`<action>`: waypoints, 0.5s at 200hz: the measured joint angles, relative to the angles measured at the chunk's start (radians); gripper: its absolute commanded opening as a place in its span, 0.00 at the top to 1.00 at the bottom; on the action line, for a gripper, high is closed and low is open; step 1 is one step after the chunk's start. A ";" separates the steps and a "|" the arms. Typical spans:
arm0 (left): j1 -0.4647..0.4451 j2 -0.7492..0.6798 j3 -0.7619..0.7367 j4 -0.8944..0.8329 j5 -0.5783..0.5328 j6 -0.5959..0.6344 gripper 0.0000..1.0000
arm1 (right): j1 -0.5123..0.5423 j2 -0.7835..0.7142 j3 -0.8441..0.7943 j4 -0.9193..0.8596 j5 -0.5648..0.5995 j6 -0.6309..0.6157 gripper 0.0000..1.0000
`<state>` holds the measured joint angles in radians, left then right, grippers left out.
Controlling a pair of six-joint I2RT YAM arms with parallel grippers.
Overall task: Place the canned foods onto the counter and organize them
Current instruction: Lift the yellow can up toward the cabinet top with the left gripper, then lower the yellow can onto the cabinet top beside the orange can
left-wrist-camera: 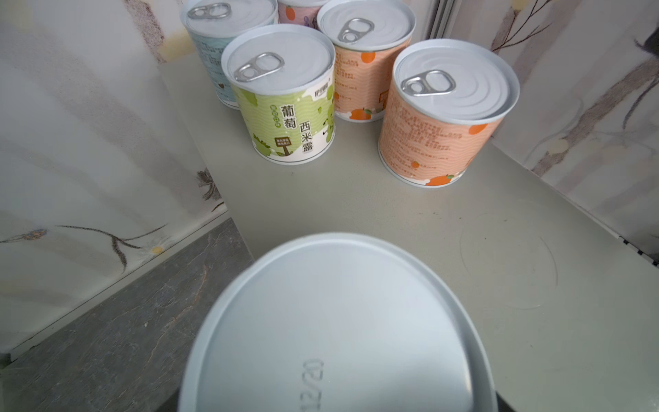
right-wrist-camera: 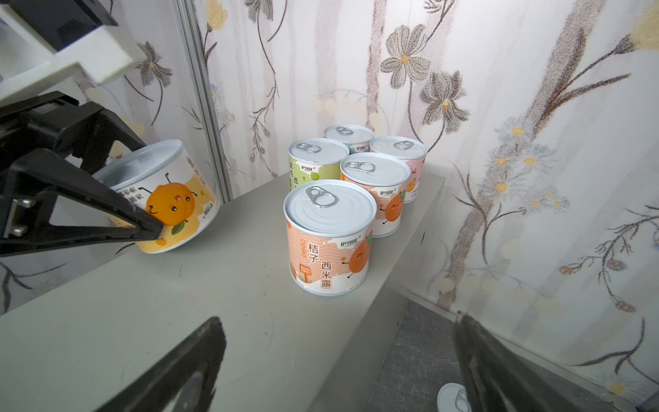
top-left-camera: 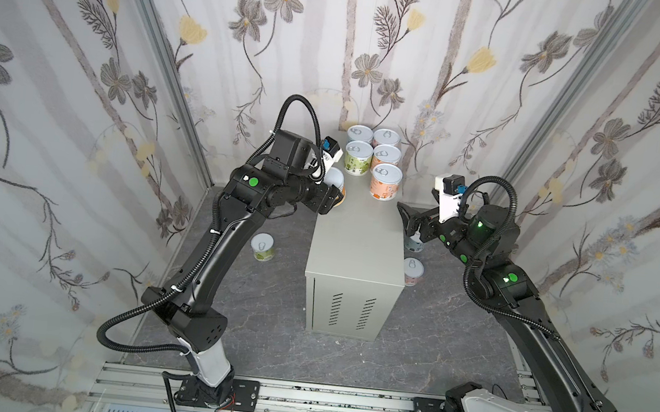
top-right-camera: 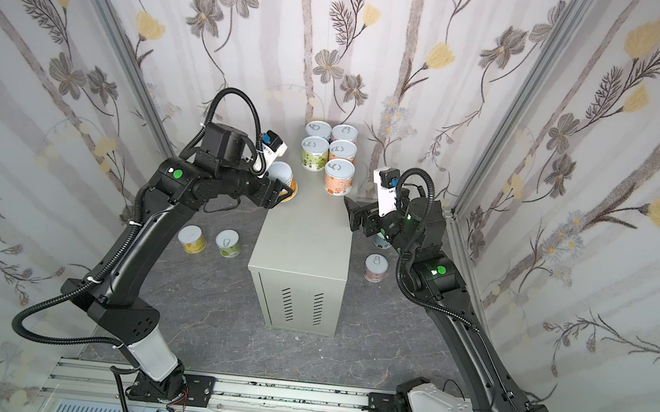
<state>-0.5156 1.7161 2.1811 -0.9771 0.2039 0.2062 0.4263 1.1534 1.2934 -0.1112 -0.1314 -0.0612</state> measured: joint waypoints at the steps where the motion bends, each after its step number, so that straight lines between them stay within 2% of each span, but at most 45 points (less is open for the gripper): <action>1: -0.001 0.001 0.000 0.000 -0.002 0.000 0.36 | 0.000 0.000 0.000 0.000 0.000 0.000 0.00; 60: -0.047 0.055 0.029 0.029 -0.053 0.018 0.32 | 0.000 -0.026 -0.036 -0.005 0.010 -0.011 0.00; 100: -0.051 0.071 0.033 0.049 -0.065 0.022 0.22 | 0.000 -0.030 -0.049 -0.006 0.021 -0.015 0.00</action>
<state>-0.5663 1.7870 2.2143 -0.9279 0.1387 0.2279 0.4263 1.1236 1.2446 -0.1173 -0.1104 -0.0765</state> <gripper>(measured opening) 0.758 0.996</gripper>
